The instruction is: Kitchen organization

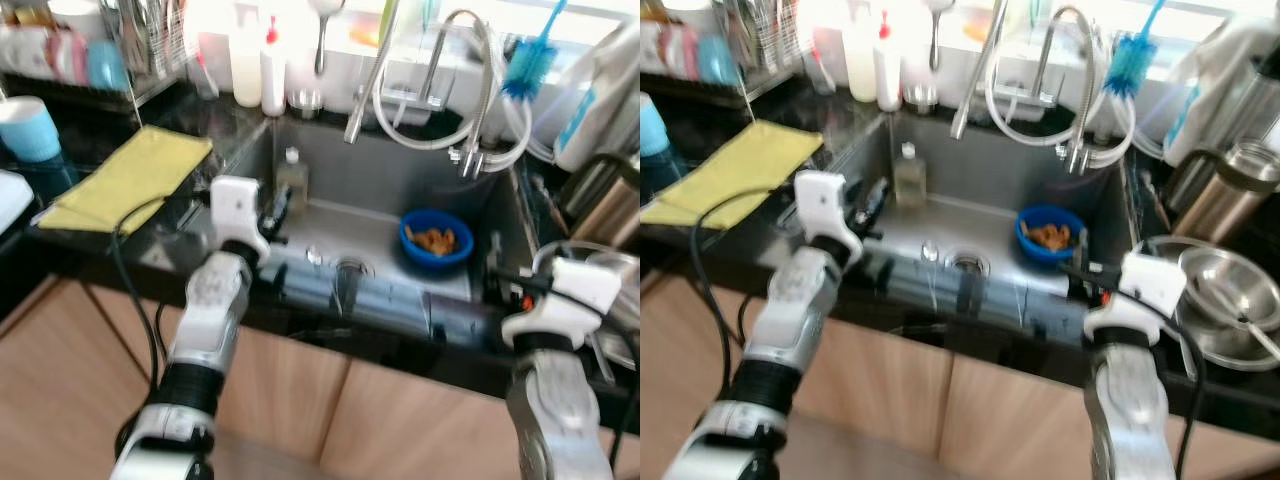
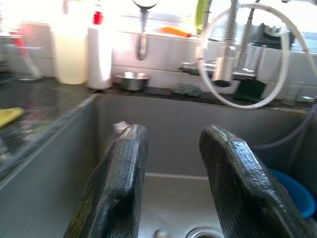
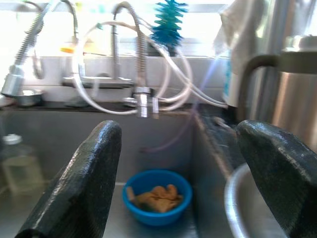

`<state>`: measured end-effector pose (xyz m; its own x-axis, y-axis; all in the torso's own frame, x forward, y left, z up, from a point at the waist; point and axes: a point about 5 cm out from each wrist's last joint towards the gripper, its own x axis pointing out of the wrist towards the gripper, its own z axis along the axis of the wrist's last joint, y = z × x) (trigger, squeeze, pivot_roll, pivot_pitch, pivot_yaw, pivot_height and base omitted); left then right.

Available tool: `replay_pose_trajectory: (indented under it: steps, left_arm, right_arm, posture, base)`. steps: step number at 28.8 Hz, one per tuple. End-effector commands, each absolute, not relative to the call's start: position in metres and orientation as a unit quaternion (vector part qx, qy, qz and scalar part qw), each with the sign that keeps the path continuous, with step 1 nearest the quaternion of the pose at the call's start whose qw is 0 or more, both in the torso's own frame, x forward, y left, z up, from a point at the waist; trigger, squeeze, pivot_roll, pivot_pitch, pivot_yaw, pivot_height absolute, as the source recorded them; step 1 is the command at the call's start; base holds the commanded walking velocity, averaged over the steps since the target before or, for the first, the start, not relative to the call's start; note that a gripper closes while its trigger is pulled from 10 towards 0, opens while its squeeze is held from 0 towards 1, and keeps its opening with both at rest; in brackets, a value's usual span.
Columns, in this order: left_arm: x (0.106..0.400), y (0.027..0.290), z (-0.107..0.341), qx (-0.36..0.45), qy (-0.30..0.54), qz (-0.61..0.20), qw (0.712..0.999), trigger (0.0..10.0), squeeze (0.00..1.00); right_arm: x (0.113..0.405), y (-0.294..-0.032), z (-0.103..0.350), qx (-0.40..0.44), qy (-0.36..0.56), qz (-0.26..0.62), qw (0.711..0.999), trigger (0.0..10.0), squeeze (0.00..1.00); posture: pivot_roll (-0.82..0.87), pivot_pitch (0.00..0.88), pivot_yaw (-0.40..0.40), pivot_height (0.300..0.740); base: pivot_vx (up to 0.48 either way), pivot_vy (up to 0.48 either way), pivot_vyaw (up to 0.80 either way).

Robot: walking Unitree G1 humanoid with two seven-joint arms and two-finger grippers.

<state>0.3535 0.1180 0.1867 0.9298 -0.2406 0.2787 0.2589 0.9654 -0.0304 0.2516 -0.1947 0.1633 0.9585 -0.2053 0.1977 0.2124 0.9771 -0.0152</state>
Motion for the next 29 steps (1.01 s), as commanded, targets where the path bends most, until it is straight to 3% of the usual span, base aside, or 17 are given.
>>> replay_pose_trajectory:
  steps: [1,7,29]
  left_arm:
    - [0.3531,0.1052,0.1885,-0.038,-0.139,-0.146,0.979,10.0,0.0]
    - [0.3532,0.1054,0.1885,-0.038,-0.139,-0.146,0.979,10.0,0.0]
    - [0.3519,0.1061,0.1846,-0.048,-0.137,-0.145,0.979,10.0,0.0]
  right_arm:
    - [0.2486,-0.2015,0.1632,-0.022,-0.097,-0.117,0.988,10.0,0.0]
    - [0.2487,-0.2013,0.1632,-0.022,-0.097,-0.117,0.988,10.0,0.0]
    - [0.2507,-0.195,0.1652,-0.018,-0.102,-0.106,0.989,10.0,0.0]
  posture:
    - [0.08,0.106,-0.077,0.74]
    - [0.08,0.106,-0.077,0.74]
    - [0.08,0.094,-0.078,0.74]
  base:
    - [0.349,0.0,0.0]
    - [0.352,0.0,0.0]
    - [0.0,0.0,0.0]
